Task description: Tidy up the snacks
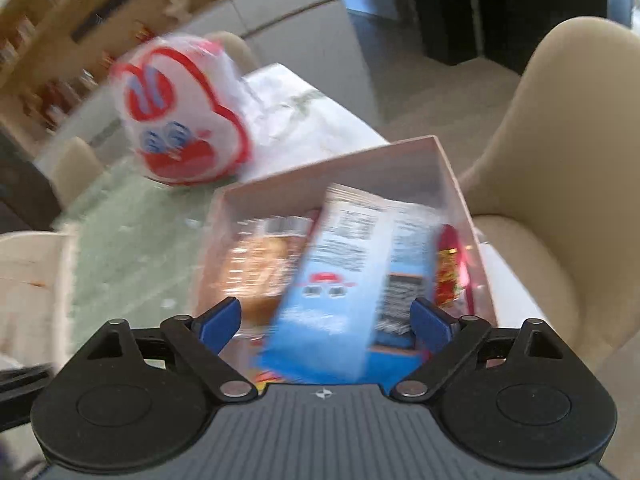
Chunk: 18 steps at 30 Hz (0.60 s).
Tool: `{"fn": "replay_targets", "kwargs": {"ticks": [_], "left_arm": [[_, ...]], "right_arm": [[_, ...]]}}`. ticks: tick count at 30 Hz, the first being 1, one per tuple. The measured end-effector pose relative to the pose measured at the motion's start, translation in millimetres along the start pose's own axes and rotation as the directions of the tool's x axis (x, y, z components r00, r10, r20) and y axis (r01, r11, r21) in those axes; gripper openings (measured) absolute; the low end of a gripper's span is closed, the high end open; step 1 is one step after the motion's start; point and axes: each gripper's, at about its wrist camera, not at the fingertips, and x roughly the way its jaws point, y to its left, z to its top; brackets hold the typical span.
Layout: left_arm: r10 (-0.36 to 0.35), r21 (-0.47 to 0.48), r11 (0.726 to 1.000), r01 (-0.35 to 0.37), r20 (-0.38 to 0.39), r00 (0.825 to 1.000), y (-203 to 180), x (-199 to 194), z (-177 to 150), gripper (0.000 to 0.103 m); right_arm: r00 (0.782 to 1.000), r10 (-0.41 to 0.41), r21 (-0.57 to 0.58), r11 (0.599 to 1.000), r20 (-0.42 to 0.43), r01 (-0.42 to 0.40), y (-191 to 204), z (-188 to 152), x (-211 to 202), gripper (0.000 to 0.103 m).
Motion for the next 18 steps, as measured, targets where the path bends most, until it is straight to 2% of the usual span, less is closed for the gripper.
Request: {"fn": "replay_targets", "kwargs": {"ticks": [2,5,7,10,12,13,15,18], "left_arm": [[0.010,-0.041,0.999,-0.010,-0.011,1.000,4,2,-6,0.053],[0.039,-0.074,0.996,-0.039,-0.006,0.999,6,-10,-19,0.053],[0.072,-0.063,0.995,-0.071,0.013,0.997,4,-24,-25,0.053],[0.109,-0.020,0.994,-0.108,0.055,0.993,-9,-51,-40,0.052],[0.141,0.030,0.989,-0.144,0.085,0.986,-22,-70,-51,0.044],[0.158,0.054,0.985,-0.164,0.097,0.983,-29,-78,-57,0.042],[0.189,0.089,0.976,-0.199,0.114,0.975,-43,-94,-68,0.013],[0.216,0.114,0.966,-0.231,0.133,0.967,-62,-112,-79,0.013]], "right_arm": [[0.997,-0.046,0.009,0.999,0.058,0.045,4,-3,-10,0.092],[0.977,-0.100,0.020,0.995,0.190,0.098,9,-18,-42,0.092],[0.953,-0.135,0.011,0.990,0.271,0.138,21,-36,-68,0.092],[0.922,-0.189,-0.008,0.979,0.338,0.203,42,-75,-105,0.092],[0.910,-0.221,-0.028,0.969,0.351,0.246,59,-103,-124,0.093],[0.908,-0.233,-0.022,0.966,0.349,0.257,61,-114,-132,0.093],[0.923,-0.226,-0.005,0.971,0.312,0.240,68,-135,-142,0.092],[0.948,-0.183,0.015,0.982,0.261,0.186,76,-160,-154,0.093]]}}
